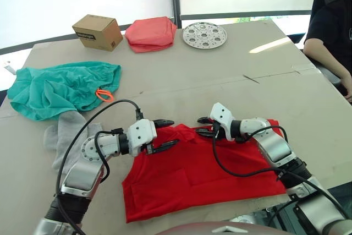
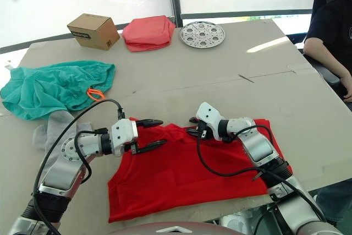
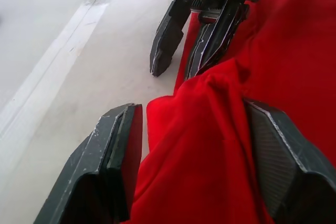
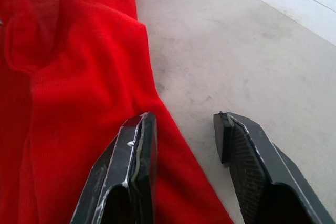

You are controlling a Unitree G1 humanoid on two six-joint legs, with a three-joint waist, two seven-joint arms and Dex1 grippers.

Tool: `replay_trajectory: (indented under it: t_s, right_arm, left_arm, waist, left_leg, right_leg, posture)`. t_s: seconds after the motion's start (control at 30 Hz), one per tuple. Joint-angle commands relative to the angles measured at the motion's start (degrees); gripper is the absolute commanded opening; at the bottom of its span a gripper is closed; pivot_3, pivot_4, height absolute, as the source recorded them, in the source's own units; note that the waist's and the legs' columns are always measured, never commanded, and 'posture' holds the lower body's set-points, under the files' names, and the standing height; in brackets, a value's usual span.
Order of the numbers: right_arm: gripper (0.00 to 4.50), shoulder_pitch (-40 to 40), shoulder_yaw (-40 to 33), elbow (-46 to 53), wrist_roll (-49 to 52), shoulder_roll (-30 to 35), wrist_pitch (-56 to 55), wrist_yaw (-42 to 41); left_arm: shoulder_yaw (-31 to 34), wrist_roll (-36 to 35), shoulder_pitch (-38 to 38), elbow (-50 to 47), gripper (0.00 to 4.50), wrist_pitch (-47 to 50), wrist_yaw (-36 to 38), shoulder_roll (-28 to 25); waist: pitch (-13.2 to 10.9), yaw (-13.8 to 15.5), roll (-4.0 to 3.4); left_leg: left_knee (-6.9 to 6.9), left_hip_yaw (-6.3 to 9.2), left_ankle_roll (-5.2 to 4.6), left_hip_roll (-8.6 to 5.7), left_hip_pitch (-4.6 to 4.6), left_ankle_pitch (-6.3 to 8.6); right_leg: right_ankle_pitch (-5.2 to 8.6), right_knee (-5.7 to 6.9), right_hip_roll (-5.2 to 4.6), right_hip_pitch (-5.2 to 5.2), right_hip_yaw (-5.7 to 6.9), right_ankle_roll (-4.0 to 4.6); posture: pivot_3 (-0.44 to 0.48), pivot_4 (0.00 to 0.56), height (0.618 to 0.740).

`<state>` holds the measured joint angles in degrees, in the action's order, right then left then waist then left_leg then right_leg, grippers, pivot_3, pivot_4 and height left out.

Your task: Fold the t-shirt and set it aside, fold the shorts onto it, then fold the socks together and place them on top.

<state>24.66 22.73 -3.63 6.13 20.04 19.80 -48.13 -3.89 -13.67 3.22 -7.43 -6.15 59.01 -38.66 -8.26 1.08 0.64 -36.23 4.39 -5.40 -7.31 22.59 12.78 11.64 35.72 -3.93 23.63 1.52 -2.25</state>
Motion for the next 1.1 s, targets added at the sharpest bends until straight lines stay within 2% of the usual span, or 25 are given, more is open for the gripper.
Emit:
replay_trajectory:
  t_s: [0.03, 0.17, 0.3, 0.37, 0.47, 0.5, 0.6, 0.7, 0.77, 0.83, 0.9, 0.97, 1.1]
  right_arm:
    - [1.87, -0.19, 0.08, -1.99, -2.09, 0.89, 1.21, 0.55]
    - [1.87, 0.09, 0.04, -2.42, -2.26, 1.02, 1.05, 0.49]
    - [1.87, 0.09, -0.04, -2.48, -2.36, 1.24, 0.90, 0.37]
    - [1.87, 0.02, -0.09, -2.30, -2.38, 1.33, 0.89, 0.35]
    - [1.87, -0.32, -0.32, -1.46, -2.29, 1.45, 0.33, 0.36]
    - [1.87, -0.57, -0.48, -0.91, -2.16, 1.47, -0.17, 0.36]
    - [1.87, -1.70, -2.98, 3.92, 3.13, 1.63, 3.27, -2.28]
    - [2.65, -3.69, -6.02, 10.86, 6.35, 3.55, 6.22, -2.89]
    - [3.70, -5.88, -8.11, 16.25, 8.62, 5.98, 9.76, -3.06]
    - [4.45, -7.99, -10.98, 20.94, 11.33, 8.35, 13.62, -2.85]
    - [4.45, -10.41, -14.79, 25.02, 13.24, 11.68, 16.96, -2.28]
    - [4.45, -12.79, -17.97, 27.69, 13.06, 15.93, 18.64, -1.85]
    - [4.45, -14.87, -19.98, 26.76, 9.33, 26.73, 19.67, -2.85]
  left_arm:
    - [0.05, -0.83, -0.28, -1.56, 1.82, -2.16, 1.33, -0.24]
    - [0.57, -2.23, -2.41, -2.01, 0.09, -5.25, 4.21, -0.93]
    - [1.68, -2.60, -6.51, -2.90, 0.09, -10.09, 7.16, -3.05]
    - [2.68, -6.01, -8.37, -4.12, 0.09, -6.35, 7.87, -4.06]
    - [5.43, -11.19, -9.50, -6.03, 1.03, 1.16, 6.15, -4.60]
    - [6.50, -12.47, -9.46, -6.38, 1.42, 3.11, 4.83, -4.31]
    - [10.74, -23.89, -10.94, -10.10, 2.83, 16.64, 3.30, -6.09]
    - [15.75, -35.26, -9.90, -12.14, 2.89, 29.15, 0.50, -8.28]
    - [17.30, -39.53, -7.19, -12.40, 2.89, 34.62, -2.16, -8.71]
    - [16.74, -40.37, -3.73, -12.62, 2.89, 38.32, -5.33, -8.39]
    - [13.67, -36.52, -0.58, -12.76, 2.89, 39.12, -7.62, -7.67]
    - [9.06, -28.51, 0.63, -12.58, 2.89, 35.44, -6.96, -8.06]
    - [5.45, -20.47, 3.80, -8.88, 2.89, 30.38, -3.40, -9.18]
  waist:
    - [0.00, 0.00, 0.00]
    - [0.00, -0.11, -0.01]
    - [-0.01, -0.16, -0.04]
    - [-0.01, -0.14, -0.04]
    - [-0.03, -0.13, -0.08]
    - [-0.03, -0.08, -0.08]
    - [-0.02, -0.10, -0.05]
    - [-0.09, -0.16, -0.08]
    - [-0.15, -0.12, -0.17]
    - [-0.14, 0.17, -0.16]
    - [-0.13, 0.03, -0.12]
    - [-0.12, 0.05, -0.13]
    - [-0.16, 0.00, -0.12]
  left_leg:
    - [0.00, 0.00, 0.00, 0.00, 0.00, 0.00]
    - [0.00, 0.00, 0.00, 0.00, 0.00, 0.00]
    - [0.02, 0.00, 0.00, 0.00, 0.00, 0.00]
    - [0.02, 0.00, -0.01, 0.00, 0.00, 0.00]
    - [0.02, 0.00, -0.02, 0.00, 0.00, 0.01]
    - [0.02, 0.00, -0.02, 0.00, 0.00, 0.01]
    - [0.01, 0.00, -0.02, 0.00, 0.00, 0.01]
    - [0.02, 0.06, -0.03, 0.00, 0.05, 0.02]
    - [0.03, 0.07, -0.03, 0.00, 0.05, 0.02]
    - [0.04, 0.10, -0.02, 0.00, 0.05, 0.02]
    - [0.03, 0.10, -0.02, 0.00, 0.05, 0.01]
    - [0.02, 0.06, -0.02, -0.02, 0.06, 0.01]
    - [0.03, 0.01, -0.02, -0.04, 0.12, 0.01]
  right_leg:
    - [0.00, 0.00, 0.00, 0.00, 0.00, 0.00]
    - [0.00, 0.00, -0.01, 0.00, -0.01, 0.01]
    - [0.01, 0.00, -0.01, 0.01, -0.02, 0.03]
    - [0.01, 0.00, -0.01, 0.01, -0.02, 0.03]
    - [0.08, 0.00, -0.02, 0.00, -0.02, 0.08]
    - [0.11, 0.00, -0.02, 0.00, -0.02, 0.05]
    - [0.14, 0.01, 0.00, 0.00, -0.02, -0.19]
    - [0.11, 0.02, 0.04, 0.02, -0.02, -0.15]
    - [0.12, 0.00, 0.06, 0.03, -0.02, -0.15]
    - [0.13, 0.01, 0.05, 0.02, -0.01, -0.17]
    - [0.13, -0.01, 0.04, 0.01, -0.01, -0.19]
    - [0.14, -0.05, -0.03, 0.00, -0.01, -0.21]
    - [0.24, -0.11, -0.11, 0.02, -0.02, 0.02]
  posture:
    - [0.000, 0.150, 0.740]
    - [0.000, 0.150, 0.740]
    - [0.000, 0.150, 0.740]
    - [0.000, 0.150, 0.740]
    - [0.000, 0.150, 0.740]
    - [0.000, 0.150, 0.740]
    - [0.000, 0.150, 0.740]
    - [0.000, 0.150, 0.740]
    - [0.000, 0.150, 0.740]
    - [0.000, 0.150, 0.740]
    - [0.000, 0.150, 0.740]
    - [0.000, 0.150, 0.740]
    - [0.000, 0.150, 0.740]
